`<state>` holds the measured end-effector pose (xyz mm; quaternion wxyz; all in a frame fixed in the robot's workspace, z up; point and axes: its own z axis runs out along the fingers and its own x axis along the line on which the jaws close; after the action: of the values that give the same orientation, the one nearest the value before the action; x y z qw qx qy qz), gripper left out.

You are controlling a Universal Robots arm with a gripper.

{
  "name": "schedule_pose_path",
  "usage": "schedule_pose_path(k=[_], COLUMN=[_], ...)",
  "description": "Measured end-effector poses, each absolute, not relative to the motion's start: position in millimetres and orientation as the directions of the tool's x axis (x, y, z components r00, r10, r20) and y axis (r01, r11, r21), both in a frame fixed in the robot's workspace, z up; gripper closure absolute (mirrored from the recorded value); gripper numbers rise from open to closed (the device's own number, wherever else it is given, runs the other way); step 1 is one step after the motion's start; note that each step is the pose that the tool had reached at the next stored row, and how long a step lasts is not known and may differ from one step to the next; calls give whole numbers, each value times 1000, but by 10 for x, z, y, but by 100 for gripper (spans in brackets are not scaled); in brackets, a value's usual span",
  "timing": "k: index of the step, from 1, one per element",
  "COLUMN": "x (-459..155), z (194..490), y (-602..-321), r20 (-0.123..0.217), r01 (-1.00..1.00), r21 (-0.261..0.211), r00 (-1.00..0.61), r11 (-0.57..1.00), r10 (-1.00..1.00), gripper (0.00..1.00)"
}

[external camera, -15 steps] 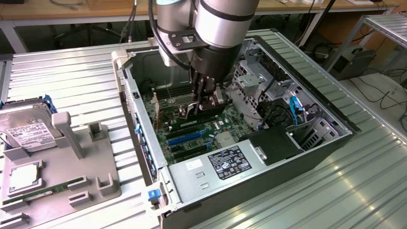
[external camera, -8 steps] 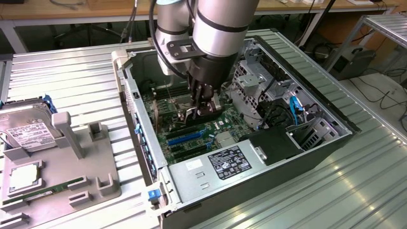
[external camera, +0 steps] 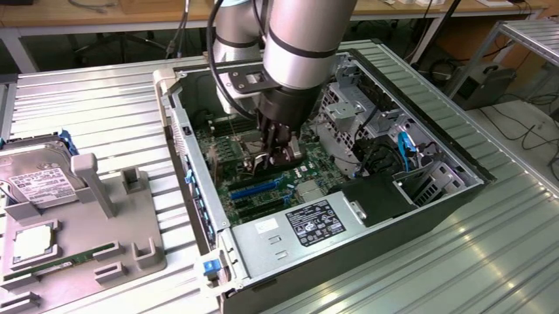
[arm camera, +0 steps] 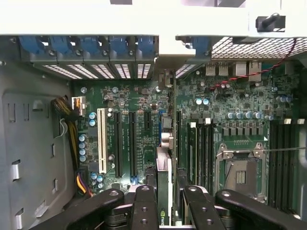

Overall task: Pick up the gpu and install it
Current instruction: 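Insert the gpu into the slot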

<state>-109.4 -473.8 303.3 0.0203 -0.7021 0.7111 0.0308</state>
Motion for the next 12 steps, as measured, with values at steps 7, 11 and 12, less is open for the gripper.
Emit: schedule_pose_path(k=[7,11,12], x=[-1094,-1093,-1093], z=[2907,2853,2840], y=[-4738,-4737,-4738], r20=[-72,-72,-72], r01=[-1000,-999,-999], r21=[25,30,30], r00=[-14,-14,-14], r11=[12,12,12], r10=[-997,-997,-997], gripper=[74,74,74])
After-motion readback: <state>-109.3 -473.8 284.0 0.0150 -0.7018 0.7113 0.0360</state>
